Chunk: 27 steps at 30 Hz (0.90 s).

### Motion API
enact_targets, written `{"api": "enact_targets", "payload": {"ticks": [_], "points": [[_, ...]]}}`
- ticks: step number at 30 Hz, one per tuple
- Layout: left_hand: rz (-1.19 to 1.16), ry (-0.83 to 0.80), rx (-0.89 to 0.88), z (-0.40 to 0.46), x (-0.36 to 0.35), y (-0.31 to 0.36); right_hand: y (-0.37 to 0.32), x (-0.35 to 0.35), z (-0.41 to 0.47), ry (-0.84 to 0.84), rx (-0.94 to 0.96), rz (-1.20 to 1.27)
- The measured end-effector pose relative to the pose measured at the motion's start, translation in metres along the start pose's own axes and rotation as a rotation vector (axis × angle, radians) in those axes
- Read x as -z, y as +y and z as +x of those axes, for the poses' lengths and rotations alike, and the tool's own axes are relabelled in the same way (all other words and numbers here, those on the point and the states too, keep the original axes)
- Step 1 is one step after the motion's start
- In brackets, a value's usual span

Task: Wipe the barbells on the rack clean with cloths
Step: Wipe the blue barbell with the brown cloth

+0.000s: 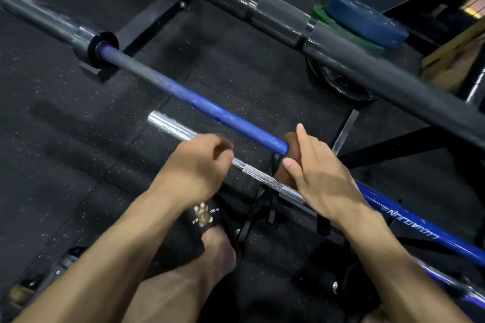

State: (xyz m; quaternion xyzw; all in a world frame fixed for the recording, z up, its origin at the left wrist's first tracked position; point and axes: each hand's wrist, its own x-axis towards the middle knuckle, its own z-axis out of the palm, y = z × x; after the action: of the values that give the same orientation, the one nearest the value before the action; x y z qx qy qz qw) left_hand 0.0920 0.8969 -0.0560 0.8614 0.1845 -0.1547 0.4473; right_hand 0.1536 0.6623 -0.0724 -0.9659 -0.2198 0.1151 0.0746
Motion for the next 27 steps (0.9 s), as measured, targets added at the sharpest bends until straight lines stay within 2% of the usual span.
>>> {"api": "enact_targets", "payload": {"ticks": [3, 5, 8, 11, 13, 15, 21, 27], "points": [[-0.601, -0.122, 0.220, 0.019, -0.011, 0.009, -0.009, 0.003, 0.012, -0.056, 0.005, -0.058], [-0.779, -0.185, 0.282, 0.027, -0.023, 0.013, -0.016, 0.006, 0.025, -0.109, 0.020, -0.044], [-0.921, -0.174, 0.316, 0.033, -0.035, 0.014, -0.025, 0.008, 0.043, -0.179, 0.010, 0.085], [-0.955, -0.157, 0.318, 0.038, -0.033, 0.015, -0.021, 0.014, 0.027, -0.157, -0.109, 0.132], [-0.967, -0.139, 0.341, 0.042, -0.033, 0.016, -0.022, 0.015, 0.012, -0.138, -0.220, 0.060], [-0.950, -0.129, 0.361, 0.042, -0.035, 0.019, -0.025, 0.011, 0.015, -0.106, -0.250, -0.003], [-0.899, -0.101, 0.371, 0.045, -0.038, 0.019, -0.045, 0.002, 0.051, -0.020, -0.098, 0.009], [-0.868, -0.082, 0.352, 0.047, -0.039, 0.018, -0.017, -0.006, 0.004, 0.056, -0.109, 0.148]]}}
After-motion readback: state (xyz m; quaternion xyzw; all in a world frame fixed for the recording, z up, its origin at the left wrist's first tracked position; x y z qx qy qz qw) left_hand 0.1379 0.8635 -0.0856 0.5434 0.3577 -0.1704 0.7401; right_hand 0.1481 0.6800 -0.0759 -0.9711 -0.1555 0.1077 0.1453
